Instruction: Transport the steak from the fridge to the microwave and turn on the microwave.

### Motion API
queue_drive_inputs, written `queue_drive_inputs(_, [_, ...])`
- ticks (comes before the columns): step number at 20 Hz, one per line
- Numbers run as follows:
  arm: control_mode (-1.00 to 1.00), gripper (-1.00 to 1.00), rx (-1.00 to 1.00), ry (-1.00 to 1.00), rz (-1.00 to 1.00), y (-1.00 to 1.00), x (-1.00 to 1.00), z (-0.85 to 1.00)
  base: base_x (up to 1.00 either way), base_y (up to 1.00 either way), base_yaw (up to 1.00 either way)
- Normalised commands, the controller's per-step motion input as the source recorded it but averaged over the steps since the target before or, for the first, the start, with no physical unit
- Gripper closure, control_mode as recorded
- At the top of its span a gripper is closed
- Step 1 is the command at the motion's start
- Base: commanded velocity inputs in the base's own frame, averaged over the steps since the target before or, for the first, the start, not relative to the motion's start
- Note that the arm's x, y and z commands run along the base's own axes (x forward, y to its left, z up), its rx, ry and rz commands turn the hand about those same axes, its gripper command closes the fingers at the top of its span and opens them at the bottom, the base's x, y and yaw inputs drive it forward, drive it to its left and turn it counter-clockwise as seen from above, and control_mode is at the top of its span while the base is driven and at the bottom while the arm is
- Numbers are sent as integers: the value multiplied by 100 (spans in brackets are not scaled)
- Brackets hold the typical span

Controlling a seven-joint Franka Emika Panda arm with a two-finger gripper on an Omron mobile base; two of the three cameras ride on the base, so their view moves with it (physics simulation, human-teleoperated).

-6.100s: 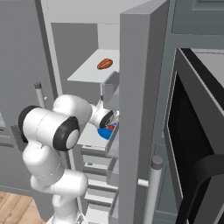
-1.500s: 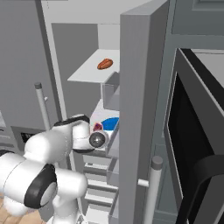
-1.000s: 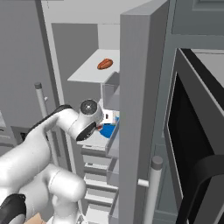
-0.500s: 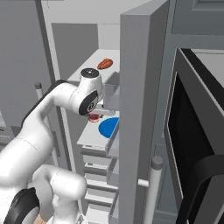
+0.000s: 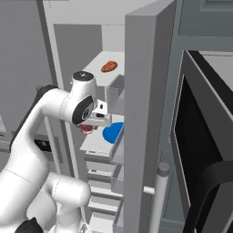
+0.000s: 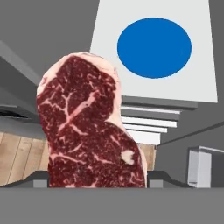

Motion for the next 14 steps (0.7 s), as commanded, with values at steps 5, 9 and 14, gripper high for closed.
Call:
queue_drive_inputs(5, [-100, 100, -1, -2, 0, 38, -55, 0, 0, 0, 0])
queue_drive_inputs(9, [-100, 100, -3, 0, 0, 24, -29, -3, 0, 0, 0])
queue_drive_inputs(14, [-100, 100, -1, 0, 0, 6, -1, -2, 0, 0, 0])
